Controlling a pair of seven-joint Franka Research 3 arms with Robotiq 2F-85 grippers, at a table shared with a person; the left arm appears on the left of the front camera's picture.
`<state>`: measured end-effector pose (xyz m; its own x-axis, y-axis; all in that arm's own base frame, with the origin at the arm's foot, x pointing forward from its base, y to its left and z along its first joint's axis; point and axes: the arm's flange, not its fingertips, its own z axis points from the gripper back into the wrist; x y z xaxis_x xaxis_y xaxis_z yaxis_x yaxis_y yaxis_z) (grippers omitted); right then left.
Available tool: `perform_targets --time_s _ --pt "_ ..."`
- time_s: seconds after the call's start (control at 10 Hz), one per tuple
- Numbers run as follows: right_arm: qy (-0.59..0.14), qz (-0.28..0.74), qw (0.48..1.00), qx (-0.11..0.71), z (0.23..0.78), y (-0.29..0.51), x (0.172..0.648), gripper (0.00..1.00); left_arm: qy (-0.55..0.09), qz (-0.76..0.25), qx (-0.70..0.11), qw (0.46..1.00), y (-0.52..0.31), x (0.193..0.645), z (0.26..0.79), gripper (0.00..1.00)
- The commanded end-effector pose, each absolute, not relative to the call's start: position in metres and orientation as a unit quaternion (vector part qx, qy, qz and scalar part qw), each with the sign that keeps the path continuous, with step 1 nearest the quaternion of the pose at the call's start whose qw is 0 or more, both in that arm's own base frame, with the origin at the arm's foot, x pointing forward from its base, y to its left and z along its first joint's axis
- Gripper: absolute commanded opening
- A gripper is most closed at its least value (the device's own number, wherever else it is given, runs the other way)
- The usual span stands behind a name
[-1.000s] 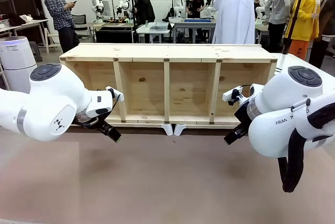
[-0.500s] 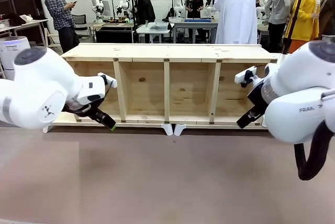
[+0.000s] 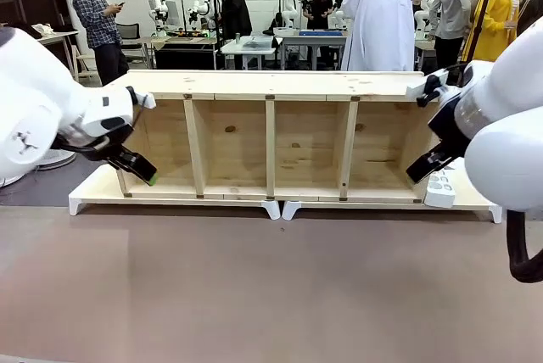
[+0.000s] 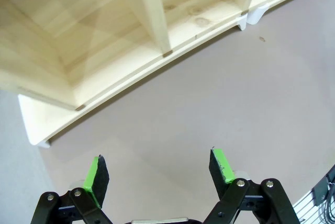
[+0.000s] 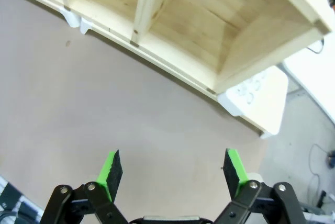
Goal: Perform cable management.
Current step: When the cord part of the Power Cable appears at the lower middle area of the table and stops, grasp the cord part of the Power Cable.
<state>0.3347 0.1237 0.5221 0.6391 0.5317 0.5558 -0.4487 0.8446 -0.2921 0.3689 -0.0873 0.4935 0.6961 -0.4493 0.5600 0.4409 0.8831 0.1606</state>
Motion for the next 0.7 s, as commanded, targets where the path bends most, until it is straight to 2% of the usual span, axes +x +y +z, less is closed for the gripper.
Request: perform_targets --time_s 0.0,0.3,0.6 --pt "-0.340 0.243 0.905 -0.082 0.477 0.088 0.248 1.00 -0.317 -0.234 0.039 0.918 -0.056 0.261 0.452 1.00" --pt "-0.353 0.198 0.910 -0.090 0.480 0.064 0.208 1.00 -0.341 -0.210 0.060 0.914 -0.052 0.223 0.459 1.00" --pt "-0.355 0.177 0.914 -0.088 0.472 0.054 0.190 1.00 -0.364 -0.176 0.076 0.911 -0.041 0.189 0.454 1.00"
